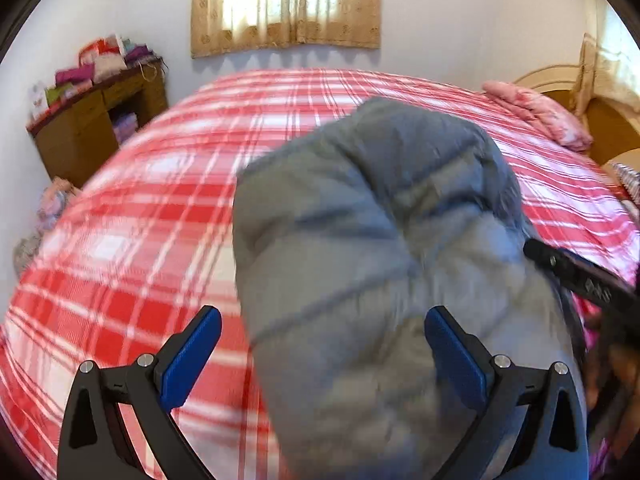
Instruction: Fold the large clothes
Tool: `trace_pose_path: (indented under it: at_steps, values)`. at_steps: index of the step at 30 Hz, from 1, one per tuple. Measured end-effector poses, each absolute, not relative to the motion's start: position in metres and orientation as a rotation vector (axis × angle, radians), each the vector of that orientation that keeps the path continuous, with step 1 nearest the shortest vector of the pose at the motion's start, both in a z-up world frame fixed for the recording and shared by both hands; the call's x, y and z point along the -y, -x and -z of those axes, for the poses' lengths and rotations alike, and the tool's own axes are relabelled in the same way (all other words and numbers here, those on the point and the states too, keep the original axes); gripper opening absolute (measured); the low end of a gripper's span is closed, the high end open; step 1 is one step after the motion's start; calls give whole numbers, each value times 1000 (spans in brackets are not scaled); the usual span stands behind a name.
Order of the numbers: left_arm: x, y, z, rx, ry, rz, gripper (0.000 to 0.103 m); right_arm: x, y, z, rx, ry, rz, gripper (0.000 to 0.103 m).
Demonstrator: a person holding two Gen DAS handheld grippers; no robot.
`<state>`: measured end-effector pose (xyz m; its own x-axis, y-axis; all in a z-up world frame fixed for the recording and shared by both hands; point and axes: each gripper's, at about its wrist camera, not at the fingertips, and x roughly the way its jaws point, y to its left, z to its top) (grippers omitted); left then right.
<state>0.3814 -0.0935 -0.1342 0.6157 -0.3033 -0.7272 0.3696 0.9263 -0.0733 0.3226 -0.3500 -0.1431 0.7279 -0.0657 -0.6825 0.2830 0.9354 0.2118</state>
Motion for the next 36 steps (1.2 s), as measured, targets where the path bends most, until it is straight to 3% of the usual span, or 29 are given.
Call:
trace_pose_path:
  at_steps: [6,15,20,21,22,23,24,25,26,29,36]
  values:
    - [69,-372,162,-895,115,448,102,354,-316,160,-775,-409,125,82]
    - [94,-369,159,-828,22,520,102,342,-316,169,-785,-444,-28,59]
    - [99,-384,164,-834,56,571,100,341,-332,175,-822,-472,-83,57]
    - [103,-382,163,-830,51,584,97,340,-334,174,-824,-469,-95,49]
    - [106,-382,161,-823,42,598,86,337,-335,174,-822,-472,-123,36]
    - [109,-380,159,-816,33,608,68,334,-336,173,-817,-477,-138,30]
    - [113,-376,153,-803,7,619,59,333,-334,171,-810,-479,-143,25]
    - [115,-374,149,-797,-15,623,39,331,-331,170,-797,-494,-155,22]
    - [117,-368,140,-783,-40,634,26,330,-327,168,-783,-522,-180,21]
    - [116,-354,119,-723,-104,620,20,318,-315,155,-736,-522,-226,19]
    - [61,-314,72,-612,-119,530,19,261,-297,112,-654,-457,-366,19]
